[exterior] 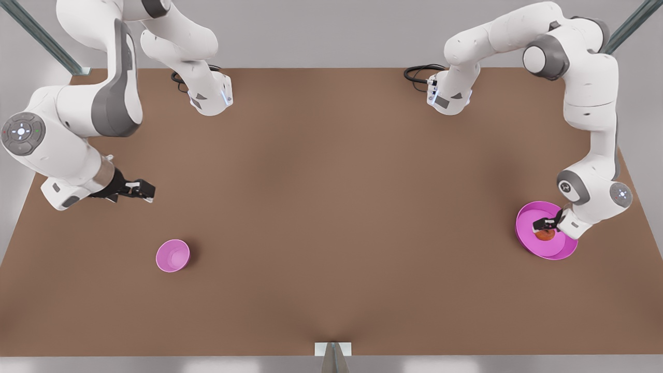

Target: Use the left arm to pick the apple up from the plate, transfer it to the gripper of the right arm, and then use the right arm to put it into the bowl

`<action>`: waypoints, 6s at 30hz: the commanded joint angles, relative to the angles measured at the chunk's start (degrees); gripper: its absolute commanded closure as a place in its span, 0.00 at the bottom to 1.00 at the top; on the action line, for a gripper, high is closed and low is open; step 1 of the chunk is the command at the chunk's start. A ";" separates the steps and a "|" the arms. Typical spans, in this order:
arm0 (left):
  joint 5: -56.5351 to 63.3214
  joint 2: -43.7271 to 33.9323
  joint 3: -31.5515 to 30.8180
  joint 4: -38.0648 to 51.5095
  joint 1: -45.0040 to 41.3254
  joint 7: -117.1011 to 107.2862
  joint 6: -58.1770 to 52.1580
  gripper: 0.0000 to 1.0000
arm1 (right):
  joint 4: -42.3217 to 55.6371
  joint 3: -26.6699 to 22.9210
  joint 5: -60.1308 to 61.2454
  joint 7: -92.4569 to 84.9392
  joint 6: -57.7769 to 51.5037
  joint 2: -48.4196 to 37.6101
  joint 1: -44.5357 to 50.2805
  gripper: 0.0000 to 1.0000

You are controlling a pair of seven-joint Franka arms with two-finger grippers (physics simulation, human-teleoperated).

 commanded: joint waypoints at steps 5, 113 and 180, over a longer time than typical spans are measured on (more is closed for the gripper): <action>-0.17 1.04 0.00 0.01 0.27 8.71 2.64 0.00 | -0.09 0.00 0.41 0.90 0.00 0.04 -0.33 0.00; -87.44 22.22 -32.26 41.32 -46.57 92.64 0.79 0.26 | -29.80 23.02 96.74 -60.19 31.38 13.40 -6.66 0.00; 3.88 -27.00 2.19 21.63 -28.11 -27.15 -50.45 0.00 | 0.79 14.06 58.59 -60.54 -8.88 38.80 -31.45 0.33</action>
